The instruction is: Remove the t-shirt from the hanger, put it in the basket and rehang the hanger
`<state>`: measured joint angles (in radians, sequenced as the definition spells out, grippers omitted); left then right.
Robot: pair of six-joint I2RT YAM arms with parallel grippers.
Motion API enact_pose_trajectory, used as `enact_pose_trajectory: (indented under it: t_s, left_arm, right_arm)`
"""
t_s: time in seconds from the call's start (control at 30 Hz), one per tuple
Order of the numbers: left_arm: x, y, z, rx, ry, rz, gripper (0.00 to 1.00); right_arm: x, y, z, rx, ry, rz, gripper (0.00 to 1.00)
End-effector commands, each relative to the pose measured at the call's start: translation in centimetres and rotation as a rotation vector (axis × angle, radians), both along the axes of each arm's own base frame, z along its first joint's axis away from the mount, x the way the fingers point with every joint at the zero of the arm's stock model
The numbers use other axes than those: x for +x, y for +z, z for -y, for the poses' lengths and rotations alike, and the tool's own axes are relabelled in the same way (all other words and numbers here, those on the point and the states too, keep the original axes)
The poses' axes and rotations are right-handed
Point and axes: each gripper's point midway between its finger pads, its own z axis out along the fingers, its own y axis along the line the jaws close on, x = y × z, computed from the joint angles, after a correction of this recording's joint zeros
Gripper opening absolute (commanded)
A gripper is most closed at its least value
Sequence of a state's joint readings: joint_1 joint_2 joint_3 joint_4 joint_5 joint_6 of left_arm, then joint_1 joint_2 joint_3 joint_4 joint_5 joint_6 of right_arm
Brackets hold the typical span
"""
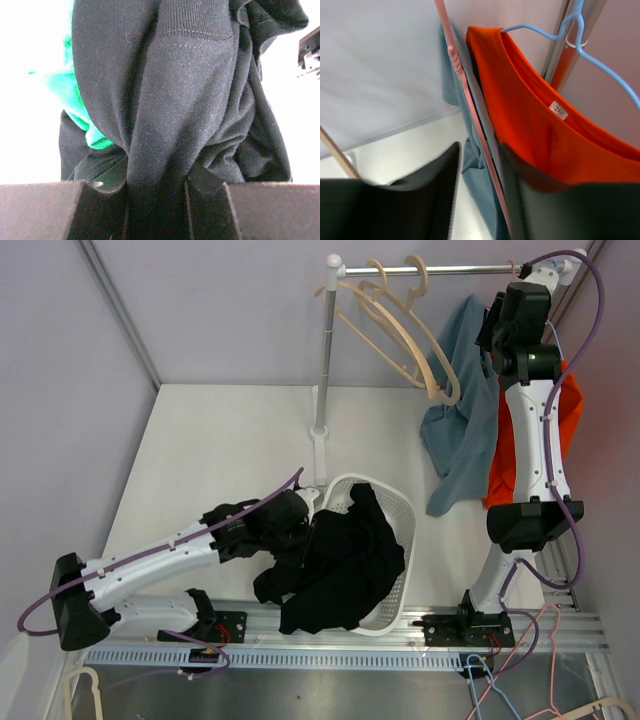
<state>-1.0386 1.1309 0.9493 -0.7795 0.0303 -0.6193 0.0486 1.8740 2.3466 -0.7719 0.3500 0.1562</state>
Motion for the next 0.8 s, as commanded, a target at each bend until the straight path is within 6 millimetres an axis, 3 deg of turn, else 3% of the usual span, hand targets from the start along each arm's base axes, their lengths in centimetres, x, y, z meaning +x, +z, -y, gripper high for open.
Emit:
enact_pose_trajectory:
  t_s: [0.0, 0.07, 0.17, 0.27, 0.37, 0.4, 0.53, 0.57, 0.63, 0.77]
  left_arm:
    - [0.1, 3.7, 0.1, -0.065, -0.031, 0.072, 0.01]
    - [-0.1, 3.6, 0.1, -0.061, -0.04, 0.061, 0.01]
    - [0.0, 2.8, 0.1, -0.037, -0.043, 0.051, 0.09]
    - [0.1, 0.2, 0.2, 0.013, -0.043, 0.027, 0.15]
    - [0.8, -1.8, 0.4, 0.037, -0.019, 0.027, 0.1]
    - [1.5, -2.7, 0.1, 0.066, 0.006, 0.039, 0.02]
    - [2.9, -6.2, -0.2, 0.042, 0.058, -0.043, 0.01]
    - [4.2, -6.6, -0.9, 0.017, 0.117, -0.06, 0.01]
    - [4.9, -7.1, -1.5, -0.042, 0.164, -0.062, 0.01]
    - [7.9, -6.2, -4.3, -0.105, 0.32, -0.013, 0.01]
  right_arm:
    - [0.4, 1.9, -0.2, 0.006, 0.016, 0.065, 0.37]
    - [0.6, 1.7, -0.3, 0.008, 0.02, 0.059, 0.35]
    - [0.8, 1.0, -0.3, 0.01, 0.021, 0.043, 0.45]
    - [1.0, 0.6, -0.3, 0.012, 0.022, 0.034, 0.48]
    - [1.1, 0.4, -0.3, 0.011, 0.022, 0.028, 0.51]
    - [1.2, 0.2, -0.3, 0.011, 0.022, 0.026, 0.51]
    - [1.4, -0.1, -0.5, 0.02, 0.027, 0.021, 0.5]
    - [1.4, -0.1, -0.5, 0.023, 0.028, 0.022, 0.5]
    - [1.4, -0.1, -0.5, 0.025, 0.028, 0.025, 0.49]
    - [1.4, -0.2, -0.6, 0.022, 0.035, 0.025, 0.49]
